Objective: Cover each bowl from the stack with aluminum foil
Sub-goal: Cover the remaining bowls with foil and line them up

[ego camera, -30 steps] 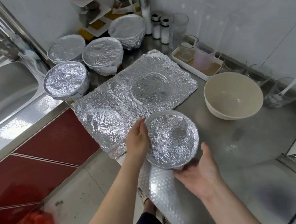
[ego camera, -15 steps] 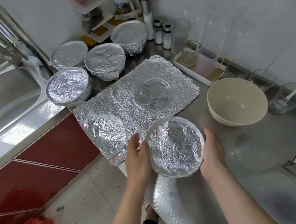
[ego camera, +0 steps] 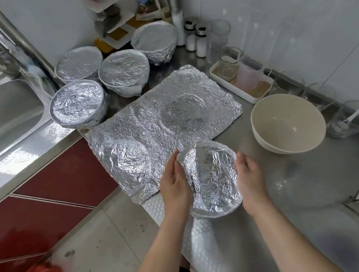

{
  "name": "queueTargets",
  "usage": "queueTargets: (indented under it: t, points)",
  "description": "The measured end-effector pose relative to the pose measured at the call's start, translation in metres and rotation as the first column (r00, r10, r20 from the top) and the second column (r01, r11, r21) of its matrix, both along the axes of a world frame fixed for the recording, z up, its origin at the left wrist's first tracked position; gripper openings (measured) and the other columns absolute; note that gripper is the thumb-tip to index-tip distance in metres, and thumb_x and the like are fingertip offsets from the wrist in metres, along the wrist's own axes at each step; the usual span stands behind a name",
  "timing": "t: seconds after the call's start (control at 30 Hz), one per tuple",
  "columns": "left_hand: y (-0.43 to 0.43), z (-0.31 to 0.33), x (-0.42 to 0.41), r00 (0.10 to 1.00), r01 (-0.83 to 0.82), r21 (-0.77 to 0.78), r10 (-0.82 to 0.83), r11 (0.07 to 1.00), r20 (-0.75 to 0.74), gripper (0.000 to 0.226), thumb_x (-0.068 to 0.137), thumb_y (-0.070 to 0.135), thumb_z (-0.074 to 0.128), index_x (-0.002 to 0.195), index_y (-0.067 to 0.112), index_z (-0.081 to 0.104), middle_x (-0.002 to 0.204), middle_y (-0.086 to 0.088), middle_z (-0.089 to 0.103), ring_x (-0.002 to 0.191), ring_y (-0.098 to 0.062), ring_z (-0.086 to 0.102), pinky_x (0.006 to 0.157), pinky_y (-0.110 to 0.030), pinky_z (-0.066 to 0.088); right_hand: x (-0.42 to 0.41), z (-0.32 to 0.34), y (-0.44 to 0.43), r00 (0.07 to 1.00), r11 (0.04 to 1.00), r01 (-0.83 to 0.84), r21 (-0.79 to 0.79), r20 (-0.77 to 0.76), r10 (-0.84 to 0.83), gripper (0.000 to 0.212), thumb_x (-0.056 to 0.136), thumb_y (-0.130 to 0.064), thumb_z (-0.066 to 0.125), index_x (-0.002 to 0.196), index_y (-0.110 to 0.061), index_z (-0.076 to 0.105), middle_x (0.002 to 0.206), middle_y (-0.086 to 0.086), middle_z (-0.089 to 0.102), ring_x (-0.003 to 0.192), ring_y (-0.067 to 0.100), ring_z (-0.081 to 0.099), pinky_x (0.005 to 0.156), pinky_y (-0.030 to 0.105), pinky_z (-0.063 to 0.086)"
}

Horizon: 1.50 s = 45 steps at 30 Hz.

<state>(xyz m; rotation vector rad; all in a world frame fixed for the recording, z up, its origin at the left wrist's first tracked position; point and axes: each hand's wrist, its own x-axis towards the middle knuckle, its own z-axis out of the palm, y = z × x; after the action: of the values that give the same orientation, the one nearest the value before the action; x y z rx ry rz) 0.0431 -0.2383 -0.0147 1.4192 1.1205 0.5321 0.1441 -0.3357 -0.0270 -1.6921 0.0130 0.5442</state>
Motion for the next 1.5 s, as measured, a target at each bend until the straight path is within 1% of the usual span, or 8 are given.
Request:
queueTargets:
  t: [0.23, 0.37, 0.73, 0.83, 1.03, 1.23, 1.33, 1.5]
  points:
    - [-0.001, 0.007, -0.019, 0.986, 0.101, 0.005, -0.1, 0.995, -0.137, 0.05, 0.095, 0.034, 0.061, 0.142, 0.028, 0.046, 0.141, 0.011, 0.048, 0.122, -0.002, 0.041, 0.096, -0.021, 0.036, 0.019, 0.003, -0.009, 0.964, 0.964, -0.266, -0.007, 0.008, 0.266, 0.039, 0.101, -0.025, 0.046, 0.137, -0.011, 0.051, 0.132, -0.005, 0.054, 0.12, 0.004, 0.049, 0.095, 0.014, 0.037]
    - [0.015, 0.012, -0.002, 0.912, 0.298, 0.183, -0.223, 0.937, -0.343, 0.05, 0.096, 0.044, 0.056, 0.143, 0.028, 0.048, 0.139, 0.004, 0.055, 0.119, -0.016, 0.057, 0.097, -0.033, 0.044, 0.035, 0.01, 0.001, 0.844, 0.854, -0.474, -0.213, 0.167, 0.51, 0.038, 0.1, -0.03, 0.047, 0.135, -0.017, 0.055, 0.128, -0.01, 0.058, 0.115, -0.001, 0.051, 0.088, 0.006, 0.035]
    - [0.028, 0.014, 0.009, 0.839, 0.407, 0.256, -0.247, 0.877, -0.485, 0.042, 0.095, 0.045, 0.059, 0.131, 0.025, 0.061, 0.121, 0.002, 0.068, 0.084, -0.015, 0.065, 0.07, -0.022, 0.041, 0.038, 0.009, 0.004, 0.82, 0.834, -0.447, -0.324, 0.224, 0.526, 0.026, 0.094, -0.031, 0.061, 0.118, -0.025, 0.068, 0.081, -0.017, 0.063, 0.065, -0.01, 0.051, 0.069, 0.018, 0.043]
    - [0.029, 0.012, 0.008, 0.893, 0.368, 0.16, -0.301, 0.916, -0.334, 0.034, 0.099, 0.035, 0.055, 0.127, 0.019, 0.064, 0.103, -0.007, 0.073, 0.066, -0.017, 0.064, 0.06, -0.024, 0.049, 0.038, 0.006, 0.004, 0.813, 0.834, -0.438, -0.335, 0.25, 0.527, 0.024, 0.095, -0.024, 0.059, 0.118, -0.023, 0.069, 0.083, -0.015, 0.065, 0.059, -0.01, 0.051, 0.064, 0.01, 0.04]
    - [0.011, 0.017, -0.022, 0.999, 0.019, -0.079, -0.022, 0.997, -0.028, 0.041, 0.1, 0.03, 0.053, 0.139, 0.019, 0.052, 0.137, 0.006, 0.055, 0.121, -0.011, 0.052, 0.099, -0.026, 0.039, 0.033, -0.001, -0.008, 0.957, 0.97, -0.16, -0.182, 0.212, 0.197, 0.021, 0.097, -0.009, 0.052, 0.1, -0.01, 0.073, 0.057, -0.008, 0.051, 0.045, -0.001, 0.042, 0.05, 0.015, 0.035]
    - [-0.038, 0.01, -0.034, 0.914, -0.203, -0.497, 0.345, 0.844, 0.213, 0.035, 0.101, 0.022, 0.049, 0.135, 0.013, 0.051, 0.134, 0.006, 0.056, 0.124, -0.009, 0.051, 0.102, -0.02, 0.04, 0.019, -0.001, -0.019, 0.993, 0.996, -0.004, -0.085, 0.115, 0.014, 0.014, 0.089, -0.001, 0.05, 0.085, 0.01, 0.058, 0.067, 0.012, 0.049, 0.058, 0.015, 0.039, 0.047, 0.024, 0.032]
    - [-0.036, 0.011, -0.027, 0.904, -0.205, -0.512, 0.362, 0.834, 0.228, 0.05, 0.099, 0.031, 0.05, 0.145, 0.013, 0.043, 0.149, 0.0, 0.046, 0.136, -0.014, 0.043, 0.117, -0.032, 0.028, 0.026, 0.006, -0.017, 0.998, 0.998, -0.059, -0.016, 0.029, 0.059, 0.012, 0.089, -0.014, 0.06, 0.1, -0.01, 0.064, 0.089, 0.003, 0.065, 0.077, 0.013, 0.058, 0.066, 0.015, 0.045]
    - [-0.016, 0.014, -0.008, 0.947, -0.2, -0.435, 0.288, 0.878, 0.145, 0.069, 0.086, 0.06, 0.062, 0.142, 0.021, 0.05, 0.146, 0.009, 0.046, 0.138, -0.016, 0.038, 0.117, -0.04, 0.023, 0.041, 0.004, -0.006, 0.967, 0.974, -0.215, 0.075, -0.121, 0.223, 0.048, 0.086, -0.048, 0.058, 0.125, -0.022, 0.063, 0.13, -0.003, 0.061, 0.122, 0.015, 0.055, 0.109, 0.042, 0.039]
